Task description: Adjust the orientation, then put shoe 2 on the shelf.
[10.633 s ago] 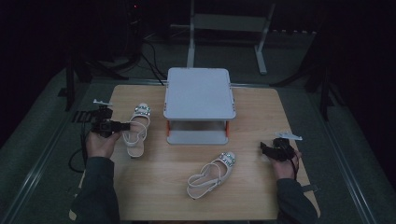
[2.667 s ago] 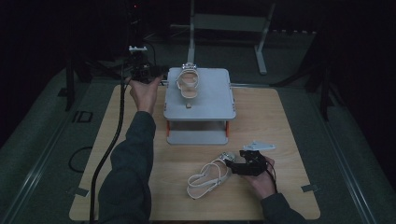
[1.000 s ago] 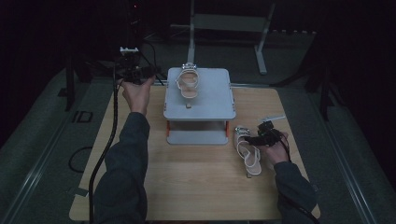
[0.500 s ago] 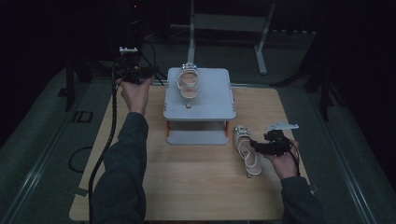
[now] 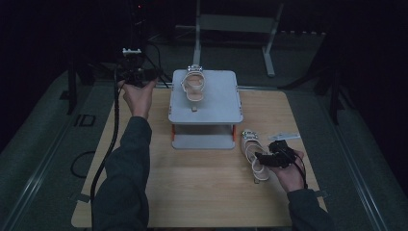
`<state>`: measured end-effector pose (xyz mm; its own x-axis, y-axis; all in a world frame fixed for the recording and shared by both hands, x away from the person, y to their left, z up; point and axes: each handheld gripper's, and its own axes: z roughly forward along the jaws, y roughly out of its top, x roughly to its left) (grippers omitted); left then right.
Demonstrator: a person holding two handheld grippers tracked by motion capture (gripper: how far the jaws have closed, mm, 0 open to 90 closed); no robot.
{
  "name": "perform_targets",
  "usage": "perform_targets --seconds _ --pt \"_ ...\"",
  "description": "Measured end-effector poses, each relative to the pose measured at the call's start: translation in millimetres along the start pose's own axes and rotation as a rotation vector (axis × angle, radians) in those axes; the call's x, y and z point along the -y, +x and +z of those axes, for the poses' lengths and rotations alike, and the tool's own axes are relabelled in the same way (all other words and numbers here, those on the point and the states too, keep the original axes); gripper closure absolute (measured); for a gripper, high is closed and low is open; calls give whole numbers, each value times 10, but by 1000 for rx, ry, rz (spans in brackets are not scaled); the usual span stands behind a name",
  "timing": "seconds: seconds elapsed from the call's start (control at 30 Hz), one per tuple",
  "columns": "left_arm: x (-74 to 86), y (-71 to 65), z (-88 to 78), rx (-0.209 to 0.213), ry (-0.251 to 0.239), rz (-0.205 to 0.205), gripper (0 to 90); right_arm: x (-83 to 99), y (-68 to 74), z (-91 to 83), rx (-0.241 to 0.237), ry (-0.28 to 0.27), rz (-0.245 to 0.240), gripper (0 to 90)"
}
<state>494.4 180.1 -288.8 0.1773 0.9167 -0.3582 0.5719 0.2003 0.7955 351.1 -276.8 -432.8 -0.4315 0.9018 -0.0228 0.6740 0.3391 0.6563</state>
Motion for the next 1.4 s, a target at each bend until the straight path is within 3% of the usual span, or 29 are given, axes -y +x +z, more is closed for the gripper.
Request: perform_targets --seconds 0.2,0.53,0.7,1.17,1.4 --pt "3 -3 1 0 0 1 462 0 -2 73 24 31 0 379" --pt "3 -18 -4 7 -3 0 462 14 -35 120 19 57 35 380" --pt "5 -20 0 8 -3 0 462 29 -79 61 21 37 57 423" --pt "24 -50 20 12 2 0 462 42 -144 10 27 70 87 505" --pt "28 -66 37 18 1 0 462 -87 -75 74 14 95 72 541"
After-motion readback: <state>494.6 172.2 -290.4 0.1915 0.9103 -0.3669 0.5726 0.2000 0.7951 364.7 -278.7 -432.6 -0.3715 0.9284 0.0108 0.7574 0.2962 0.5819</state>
